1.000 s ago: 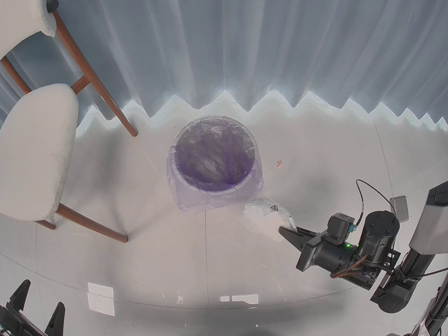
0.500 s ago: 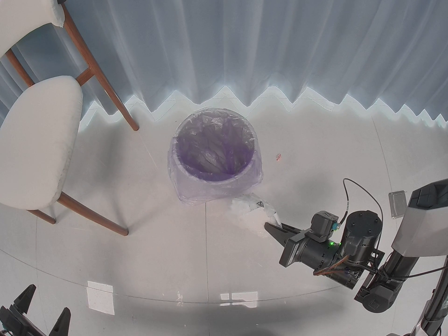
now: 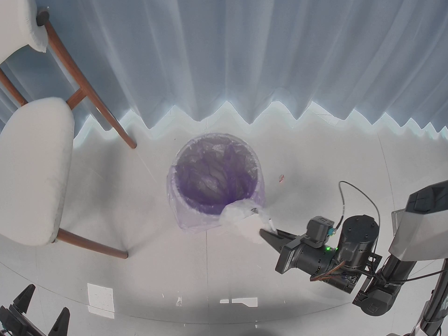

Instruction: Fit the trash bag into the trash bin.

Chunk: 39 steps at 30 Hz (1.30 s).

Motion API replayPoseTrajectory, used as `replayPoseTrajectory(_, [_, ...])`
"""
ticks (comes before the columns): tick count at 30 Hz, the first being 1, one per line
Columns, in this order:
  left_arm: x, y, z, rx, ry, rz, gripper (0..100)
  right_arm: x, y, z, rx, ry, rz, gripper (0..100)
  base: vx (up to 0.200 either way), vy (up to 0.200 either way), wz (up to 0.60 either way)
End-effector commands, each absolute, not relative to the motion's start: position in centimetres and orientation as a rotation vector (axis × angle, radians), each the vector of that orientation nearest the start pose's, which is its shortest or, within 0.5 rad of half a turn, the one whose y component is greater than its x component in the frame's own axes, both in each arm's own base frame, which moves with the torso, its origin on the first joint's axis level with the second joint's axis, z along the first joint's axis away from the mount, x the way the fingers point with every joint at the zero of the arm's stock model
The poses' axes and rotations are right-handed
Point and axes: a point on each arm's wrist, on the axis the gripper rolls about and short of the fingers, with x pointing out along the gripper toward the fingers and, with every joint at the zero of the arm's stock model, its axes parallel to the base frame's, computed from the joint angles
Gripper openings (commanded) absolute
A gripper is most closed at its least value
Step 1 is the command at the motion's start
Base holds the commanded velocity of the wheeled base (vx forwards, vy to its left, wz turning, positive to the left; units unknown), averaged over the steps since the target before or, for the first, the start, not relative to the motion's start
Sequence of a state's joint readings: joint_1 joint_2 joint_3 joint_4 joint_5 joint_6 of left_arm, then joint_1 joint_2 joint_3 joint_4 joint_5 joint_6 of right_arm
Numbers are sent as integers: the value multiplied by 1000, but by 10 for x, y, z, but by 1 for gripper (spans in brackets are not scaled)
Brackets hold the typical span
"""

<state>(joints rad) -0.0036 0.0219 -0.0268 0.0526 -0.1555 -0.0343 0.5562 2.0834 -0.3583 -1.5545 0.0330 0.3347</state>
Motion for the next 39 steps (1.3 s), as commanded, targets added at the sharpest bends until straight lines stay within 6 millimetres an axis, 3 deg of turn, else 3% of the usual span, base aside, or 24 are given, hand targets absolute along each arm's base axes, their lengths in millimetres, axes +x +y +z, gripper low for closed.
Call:
replayPoseTrajectory(1, [-23, -3, 78, -36, 48, -157, 100, 249, 158, 59, 280, 260, 560, 0, 0, 0, 0])
replayPoseTrajectory(19, [-25, -3, 78, -34, 30, -144, 100, 246, 157, 58, 277, 274, 561, 0, 67, 0, 0])
replayPoseTrajectory(25, [-24, -3, 78, -32, 25, -142, 100, 243, 155, 55, 274, 291, 557, 0, 200, 200, 0])
replayPoseTrajectory(31, [-24, -3, 77, -32, 25, -148, 100, 243, 154, 56, 275, 289, 555, 0, 200, 0, 0])
replayPoseTrajectory(39, [-24, -3, 77, -17, 24, -155, 100, 243, 153, 54, 273, 294, 549, 0, 0, 75, 0])
